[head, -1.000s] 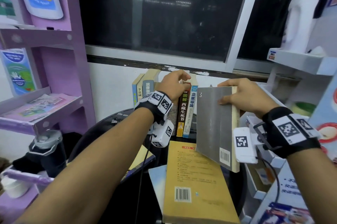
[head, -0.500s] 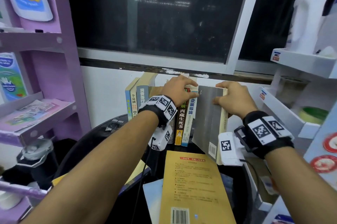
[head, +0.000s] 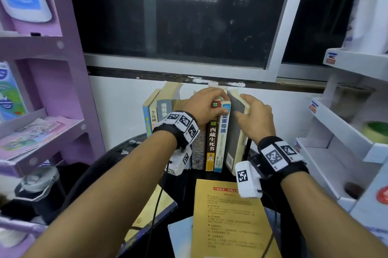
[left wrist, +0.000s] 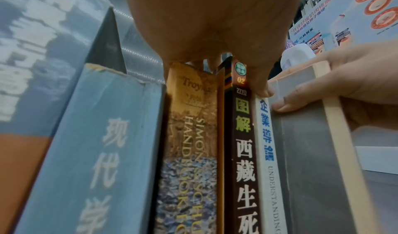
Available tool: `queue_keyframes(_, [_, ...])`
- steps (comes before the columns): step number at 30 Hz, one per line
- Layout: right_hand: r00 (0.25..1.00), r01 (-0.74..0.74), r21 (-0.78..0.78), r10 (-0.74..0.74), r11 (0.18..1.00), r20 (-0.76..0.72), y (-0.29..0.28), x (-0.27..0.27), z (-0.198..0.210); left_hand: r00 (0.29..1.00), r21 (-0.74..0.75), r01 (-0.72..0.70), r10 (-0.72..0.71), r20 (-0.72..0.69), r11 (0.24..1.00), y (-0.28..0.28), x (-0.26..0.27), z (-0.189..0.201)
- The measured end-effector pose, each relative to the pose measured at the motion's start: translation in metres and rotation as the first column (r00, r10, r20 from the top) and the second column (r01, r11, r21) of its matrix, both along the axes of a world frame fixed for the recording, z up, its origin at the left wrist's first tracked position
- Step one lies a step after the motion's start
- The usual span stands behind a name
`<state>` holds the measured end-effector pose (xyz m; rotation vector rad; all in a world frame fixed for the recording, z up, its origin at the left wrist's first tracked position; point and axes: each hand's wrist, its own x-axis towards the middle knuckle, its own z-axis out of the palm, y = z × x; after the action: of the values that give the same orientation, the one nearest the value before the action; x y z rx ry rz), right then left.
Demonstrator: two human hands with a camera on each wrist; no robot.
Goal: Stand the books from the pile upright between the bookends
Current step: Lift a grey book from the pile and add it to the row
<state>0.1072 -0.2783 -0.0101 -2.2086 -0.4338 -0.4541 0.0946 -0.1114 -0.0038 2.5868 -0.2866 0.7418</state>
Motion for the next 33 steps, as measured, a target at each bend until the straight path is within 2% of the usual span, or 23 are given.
queue_keyframes(4, [1.000, -0.010, -0.004, 0.010, 1.000, 0.021, 0.005, 0.004, -0.010, 1.000, 0.016, 0.028, -0.027, -0.011, 0.999, 0.008, 0.002, -0.004])
queue_keyframes(10, [0.998, -0.046, -0.006, 0.046, 0.999, 0.040, 0.013, 0.017, -0.025, 0.996, -0.019, 0.074, -0.072, 0.057, 0.997, 0.014, -0.002, -0.011])
queue_keyframes(20, [0.993, -0.120, -0.027, 0.120, 0.992, 0.014, 0.011, 0.026, -0.036, 0.995, -0.006, 0.090, -0.089, 0.055, 0.996, 0.014, -0.003, -0.014])
queue_keyframes(27, [0.957, -0.270, -0.041, 0.263, 0.962, -0.119, 0.002, 0.023, -0.030, 0.996, 0.000, 0.080, -0.079, 0.043, 0.997, 0.014, -0.004, -0.013])
queue_keyframes(33, [0.900, -0.394, -0.184, 0.338, 0.900, -0.274, -0.009, 0.022, -0.024, 0.997, -0.034, 0.072, -0.071, 0.031, 0.997, 0.015, -0.002, -0.015])
